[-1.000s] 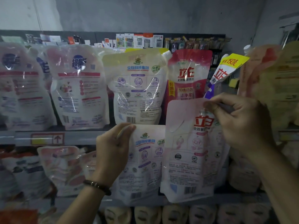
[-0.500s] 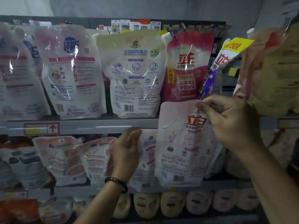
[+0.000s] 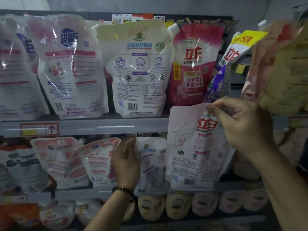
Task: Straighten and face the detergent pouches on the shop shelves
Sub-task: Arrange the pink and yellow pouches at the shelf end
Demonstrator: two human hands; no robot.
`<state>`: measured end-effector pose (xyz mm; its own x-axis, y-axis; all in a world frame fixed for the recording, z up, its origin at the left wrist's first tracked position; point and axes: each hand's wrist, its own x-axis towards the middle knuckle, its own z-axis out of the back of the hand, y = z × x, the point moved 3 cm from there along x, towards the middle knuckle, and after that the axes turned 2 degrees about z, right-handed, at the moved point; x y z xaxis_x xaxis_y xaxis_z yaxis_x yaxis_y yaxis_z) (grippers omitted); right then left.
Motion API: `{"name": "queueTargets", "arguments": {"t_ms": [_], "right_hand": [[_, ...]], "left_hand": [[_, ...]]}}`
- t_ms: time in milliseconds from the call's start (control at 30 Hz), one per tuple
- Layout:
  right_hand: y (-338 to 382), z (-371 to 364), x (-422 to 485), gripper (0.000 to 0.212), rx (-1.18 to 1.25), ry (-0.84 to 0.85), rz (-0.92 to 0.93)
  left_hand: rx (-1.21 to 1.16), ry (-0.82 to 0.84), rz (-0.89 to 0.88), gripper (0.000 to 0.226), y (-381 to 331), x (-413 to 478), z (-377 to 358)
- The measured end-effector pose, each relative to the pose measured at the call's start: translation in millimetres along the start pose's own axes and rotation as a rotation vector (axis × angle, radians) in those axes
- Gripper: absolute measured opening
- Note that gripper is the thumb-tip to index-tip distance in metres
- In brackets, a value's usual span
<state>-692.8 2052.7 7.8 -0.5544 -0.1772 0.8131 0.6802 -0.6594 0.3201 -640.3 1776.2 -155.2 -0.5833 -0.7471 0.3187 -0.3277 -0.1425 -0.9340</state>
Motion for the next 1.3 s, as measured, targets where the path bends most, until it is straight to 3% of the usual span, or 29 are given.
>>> {"name": "queueTargets", "arguments": {"t_ms": [400,500,700,833,1067,1167,1300], "right_hand": [[-0.9,-6.2,-0.1,0.034,0.048,0.007,-0.044],[-1.1,-8.5,-0.6,0.031,0.049,0.013,-0.044],[0.9,-12.6,-0.2,0.034,0.014,0.017,-0.024],[1.1,-13.7,0.2,0.029,0.015,0.007,-0.035],[7.6,-18.9,2.3,0.030,0.027,0.011,-0.057],[10.5,-20.1,3.4,0.029,0.042,0.006,-0.057],[15.1,-20.7,4.8,0.026,0.042,0.001,-0.042]], "left_hand": [[0.086,0.029,-0.036,0.043,34.5,36.8,-29.0],[0.118,0.046,-0.055,0.036,56.7,48.5,-32.6],[0.210,0.233,-0.142,0.023,73.7,53.1,-34.0],[0.193,0.236,-0.080,0.021,82.5,56.3,-23.7],[0.331,0.287,-0.129,0.018,66.7,58.5,-19.9],[0.350,0.254,-0.220,0.012,54.8,52.5,-14.6],[0.394,0.216,-0.404,0.019,42.1,33.2,-6.8]]}}
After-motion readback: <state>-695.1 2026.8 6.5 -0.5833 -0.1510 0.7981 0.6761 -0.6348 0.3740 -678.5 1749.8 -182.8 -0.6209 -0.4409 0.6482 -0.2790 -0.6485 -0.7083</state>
